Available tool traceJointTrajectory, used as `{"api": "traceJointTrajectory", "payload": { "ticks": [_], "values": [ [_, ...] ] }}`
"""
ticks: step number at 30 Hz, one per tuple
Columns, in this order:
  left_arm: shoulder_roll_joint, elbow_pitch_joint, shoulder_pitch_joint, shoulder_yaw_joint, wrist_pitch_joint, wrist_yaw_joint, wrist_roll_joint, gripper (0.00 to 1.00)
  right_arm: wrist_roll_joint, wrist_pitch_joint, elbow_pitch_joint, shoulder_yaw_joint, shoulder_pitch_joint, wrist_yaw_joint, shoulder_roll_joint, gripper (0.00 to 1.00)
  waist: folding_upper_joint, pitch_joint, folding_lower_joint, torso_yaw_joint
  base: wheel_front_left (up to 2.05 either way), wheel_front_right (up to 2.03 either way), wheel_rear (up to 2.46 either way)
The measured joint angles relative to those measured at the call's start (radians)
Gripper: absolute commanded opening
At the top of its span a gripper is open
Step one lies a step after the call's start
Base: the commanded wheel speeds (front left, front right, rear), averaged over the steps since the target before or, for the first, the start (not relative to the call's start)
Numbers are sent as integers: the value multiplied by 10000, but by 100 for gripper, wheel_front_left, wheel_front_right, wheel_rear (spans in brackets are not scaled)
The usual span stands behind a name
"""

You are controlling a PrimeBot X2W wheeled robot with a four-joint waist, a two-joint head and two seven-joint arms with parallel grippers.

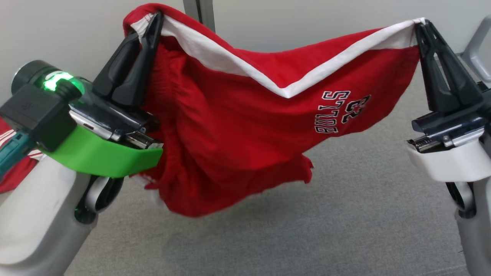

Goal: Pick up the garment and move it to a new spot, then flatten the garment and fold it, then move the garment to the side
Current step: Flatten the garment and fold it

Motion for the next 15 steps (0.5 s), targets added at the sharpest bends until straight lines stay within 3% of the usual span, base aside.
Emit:
{"api": "traceJointTrajectory", "payload": {
  "ticks": [7,15],
  "values": [
    [280,-286,-312,140,802,71,-353,0,176,667,-311,-58,-409,0,-117,0,0,435,0,-16,0,0,0],
    [-61,2010,-2195,188,991,-633,-439,0,328,351,2543,619,-3070,2,-228,0,0,1517,0,-75,0,0,0]
  ]
}}
